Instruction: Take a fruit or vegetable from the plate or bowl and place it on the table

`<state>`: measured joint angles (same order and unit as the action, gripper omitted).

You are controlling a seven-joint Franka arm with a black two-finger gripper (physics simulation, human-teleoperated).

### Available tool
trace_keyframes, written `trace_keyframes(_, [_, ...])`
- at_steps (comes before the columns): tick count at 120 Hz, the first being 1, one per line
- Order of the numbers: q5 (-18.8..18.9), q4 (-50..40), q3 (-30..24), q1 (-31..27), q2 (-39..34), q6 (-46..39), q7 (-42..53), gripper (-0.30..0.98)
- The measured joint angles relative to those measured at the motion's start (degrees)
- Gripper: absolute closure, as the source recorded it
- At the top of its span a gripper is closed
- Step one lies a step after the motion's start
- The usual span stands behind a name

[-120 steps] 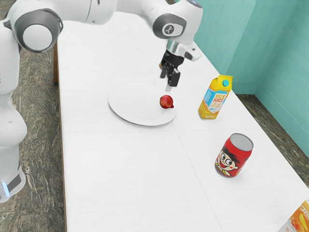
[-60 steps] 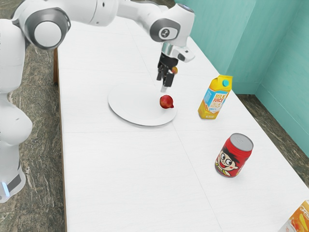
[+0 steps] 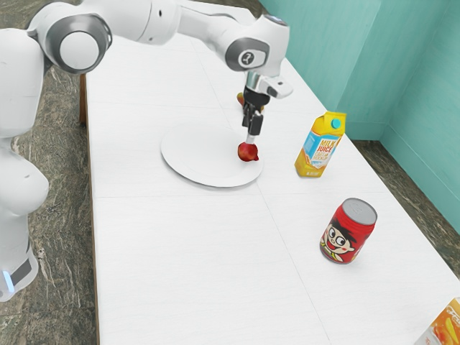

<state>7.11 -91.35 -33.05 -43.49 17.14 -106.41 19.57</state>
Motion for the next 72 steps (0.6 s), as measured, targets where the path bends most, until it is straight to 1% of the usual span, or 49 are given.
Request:
trace_keyframes(63, [-2.1, -6.1, -0.2, 0.3, 1.1, -7.3, 1.7, 0.00])
trace_keyframes(67, [-2.2, -6.3, -0.2, 0.3, 1.1, -7.7, 1.7, 0.02])
trace_keyframes(72, [-2.2, -6.4, -0.2, 0.4, 1.1, -8.0, 1.8, 0.08])
